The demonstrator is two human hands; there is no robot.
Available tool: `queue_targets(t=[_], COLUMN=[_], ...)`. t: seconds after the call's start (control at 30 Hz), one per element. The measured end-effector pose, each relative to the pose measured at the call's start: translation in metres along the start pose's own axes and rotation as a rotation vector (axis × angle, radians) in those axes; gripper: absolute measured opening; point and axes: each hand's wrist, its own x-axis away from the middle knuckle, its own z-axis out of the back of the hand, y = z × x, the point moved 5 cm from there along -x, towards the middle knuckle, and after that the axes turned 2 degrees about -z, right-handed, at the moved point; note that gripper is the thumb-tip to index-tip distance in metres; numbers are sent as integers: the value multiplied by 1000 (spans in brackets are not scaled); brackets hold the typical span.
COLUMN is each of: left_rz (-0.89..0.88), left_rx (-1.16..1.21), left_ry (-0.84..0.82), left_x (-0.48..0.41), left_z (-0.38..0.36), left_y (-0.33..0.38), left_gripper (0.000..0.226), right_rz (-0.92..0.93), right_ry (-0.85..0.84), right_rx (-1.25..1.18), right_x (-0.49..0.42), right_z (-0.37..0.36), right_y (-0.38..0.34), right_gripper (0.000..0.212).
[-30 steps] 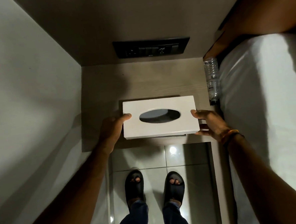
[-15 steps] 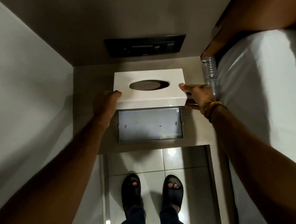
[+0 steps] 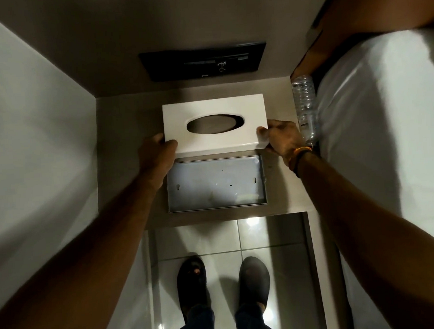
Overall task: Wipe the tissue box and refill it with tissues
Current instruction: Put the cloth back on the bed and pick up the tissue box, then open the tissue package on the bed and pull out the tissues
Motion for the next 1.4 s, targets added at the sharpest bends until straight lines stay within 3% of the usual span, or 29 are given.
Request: queue_targets(t=[0.1,0.2,0.33,0.5,0.67,0.8,1.03,1.27,1.4], left_rz=[-6,-36,-107,-215,-326,-532,-864,-1187,-1386], left_rx=[-27,-55,-69,-50,-100,-122,-137,-289,-409], left_ry=[14,41,150,178,27,-173,-480,-704,-815], left_x=[1,5,25,71,155,241,412,534,567], left_z=[-2,-1,7,5,-42,-108,-223,-320,-376], left_y=[-1,3,22,55,119,184,271,284,273], left_gripper=[36,34,37,54,52,54,52,52,62], right_rz=[6,27,106,136,87,123,152,-93,-222], right_ry=[21,77,175,236,354,476,836,1232,1243], right_rx=[31,52,109,190,-117,-267,-454,-610,-707], right_x=[-1,1,22,77,157,234,356,431,422], right_z=[1,2,12,45,109,187,347,453,474], right_y=[4,6,-5,-14,-11,3,78,210,269], right_gripper=[7,47,30,37,38,43,39,34,52])
